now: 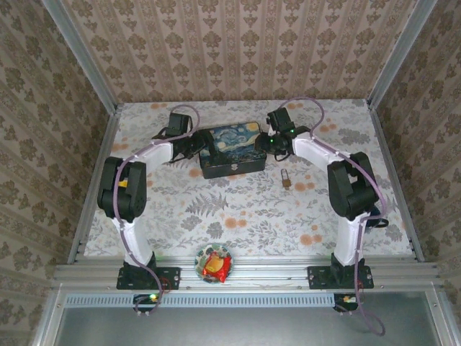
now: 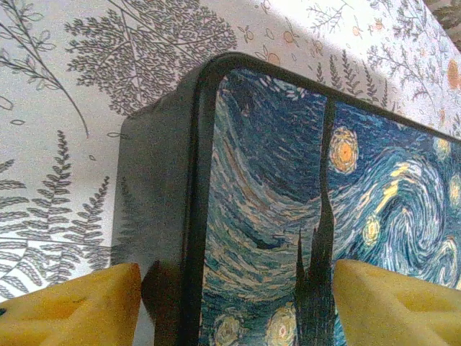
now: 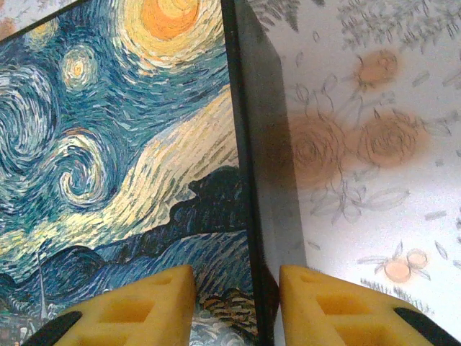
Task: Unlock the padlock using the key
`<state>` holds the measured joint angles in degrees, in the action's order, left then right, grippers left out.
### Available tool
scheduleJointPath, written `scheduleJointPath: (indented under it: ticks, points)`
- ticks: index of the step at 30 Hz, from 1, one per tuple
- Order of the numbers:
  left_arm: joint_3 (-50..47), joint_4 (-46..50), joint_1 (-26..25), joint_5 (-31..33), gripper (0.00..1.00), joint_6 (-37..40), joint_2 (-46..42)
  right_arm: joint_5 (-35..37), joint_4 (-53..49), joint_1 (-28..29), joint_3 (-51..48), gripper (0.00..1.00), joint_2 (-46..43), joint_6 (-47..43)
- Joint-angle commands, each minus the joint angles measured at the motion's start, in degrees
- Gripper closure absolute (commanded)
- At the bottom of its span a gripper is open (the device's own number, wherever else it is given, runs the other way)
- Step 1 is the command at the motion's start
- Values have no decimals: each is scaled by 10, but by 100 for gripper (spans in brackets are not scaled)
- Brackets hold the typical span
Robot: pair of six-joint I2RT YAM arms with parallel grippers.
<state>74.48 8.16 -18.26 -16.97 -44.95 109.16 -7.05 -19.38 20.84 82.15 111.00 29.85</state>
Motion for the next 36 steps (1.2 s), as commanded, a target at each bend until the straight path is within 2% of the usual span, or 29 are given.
scheduleJointPath:
  ticks: [1,6,10,15,18,21,22,23,30,36]
  points:
    - [11,-7,-18,-44,30,10,0,3,-5,24,-41,63,-22,31]
    - [6,-10,-18,-45,28,7,-2,13,-12,29,-48,59,-45,35]
    - [9,-5,-13,-42,26,13,-11,27,-15,31,-60,49,-76,40]
    - [-2,8,5,-33,15,24,-49,78,-48,31,-69,42,-131,29]
    - [-25,24,19,-10,2,42,-102,116,-66,30,-86,40,-181,16]
    - [-63,37,35,20,0,71,-165,162,-73,29,-125,37,-246,5]
    - [-79,40,40,35,0,84,-194,177,-72,27,-141,24,-269,0]
    - [-99,41,45,50,0,97,-218,189,-70,25,-156,1,-291,-5]
    - [-243,19,56,228,0,211,-407,263,-61,10,-258,0,-435,-52]
    - [-389,-91,69,284,0,271,-545,317,-31,3,-337,0,-547,-78]
